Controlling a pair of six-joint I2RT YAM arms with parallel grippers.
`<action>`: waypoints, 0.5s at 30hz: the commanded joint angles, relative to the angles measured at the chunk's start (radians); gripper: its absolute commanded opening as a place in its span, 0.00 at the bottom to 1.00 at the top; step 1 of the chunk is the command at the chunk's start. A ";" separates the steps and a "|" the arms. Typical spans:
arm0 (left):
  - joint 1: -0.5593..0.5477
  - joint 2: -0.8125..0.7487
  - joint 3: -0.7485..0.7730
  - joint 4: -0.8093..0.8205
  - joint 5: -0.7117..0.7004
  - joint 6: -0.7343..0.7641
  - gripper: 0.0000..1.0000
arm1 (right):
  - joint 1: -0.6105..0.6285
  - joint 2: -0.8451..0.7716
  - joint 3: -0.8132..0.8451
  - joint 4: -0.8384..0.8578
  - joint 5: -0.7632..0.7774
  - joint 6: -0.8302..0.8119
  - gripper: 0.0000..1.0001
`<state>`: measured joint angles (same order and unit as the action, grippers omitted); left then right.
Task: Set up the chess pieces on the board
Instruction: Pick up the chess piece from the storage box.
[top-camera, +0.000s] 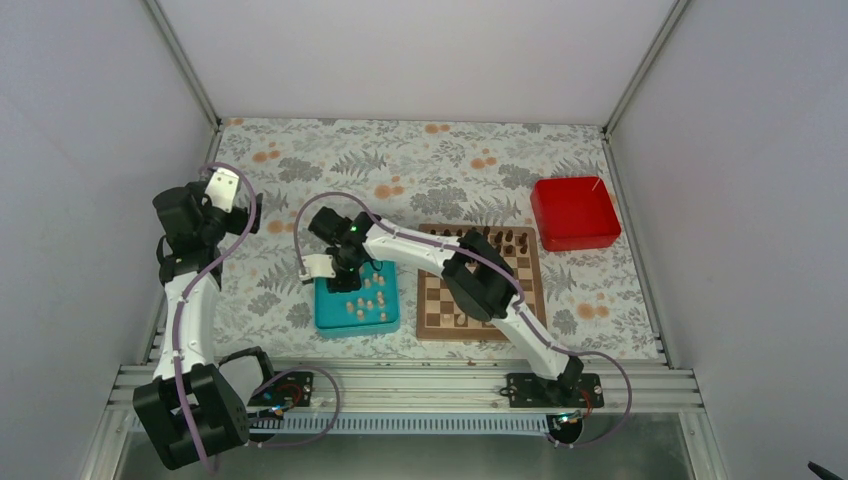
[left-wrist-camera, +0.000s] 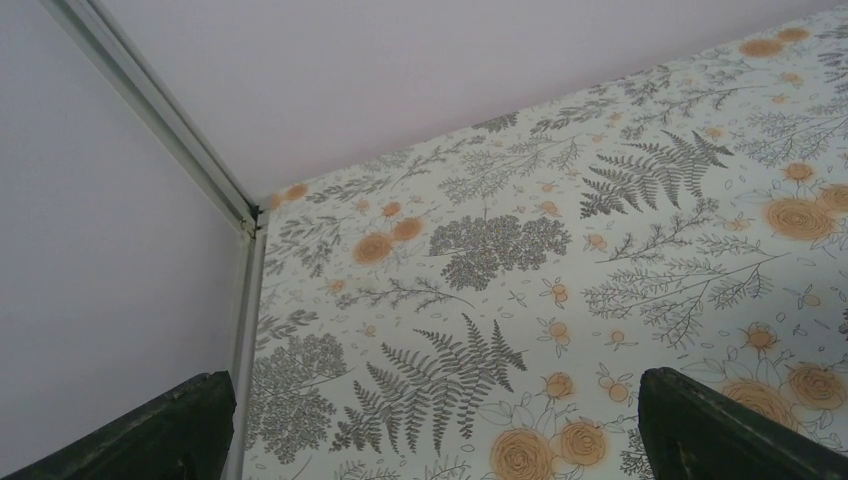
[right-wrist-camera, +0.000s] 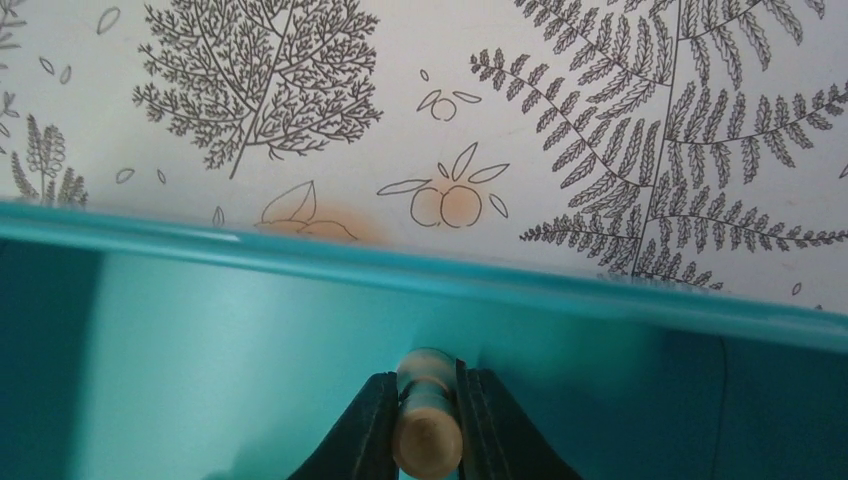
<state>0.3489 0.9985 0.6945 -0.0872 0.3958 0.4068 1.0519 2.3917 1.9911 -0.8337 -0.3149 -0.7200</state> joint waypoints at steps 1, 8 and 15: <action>0.010 -0.011 -0.012 0.021 0.023 -0.009 1.00 | 0.009 -0.021 0.007 0.013 -0.028 0.011 0.11; 0.014 -0.013 -0.011 0.018 0.022 -0.008 1.00 | 0.000 -0.175 -0.092 0.022 0.014 0.008 0.05; 0.017 -0.014 -0.009 0.021 0.016 -0.008 1.00 | -0.068 -0.453 -0.331 -0.032 0.050 0.020 0.05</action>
<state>0.3580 0.9985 0.6895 -0.0868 0.3969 0.4068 1.0309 2.1128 1.7737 -0.8394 -0.2905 -0.7105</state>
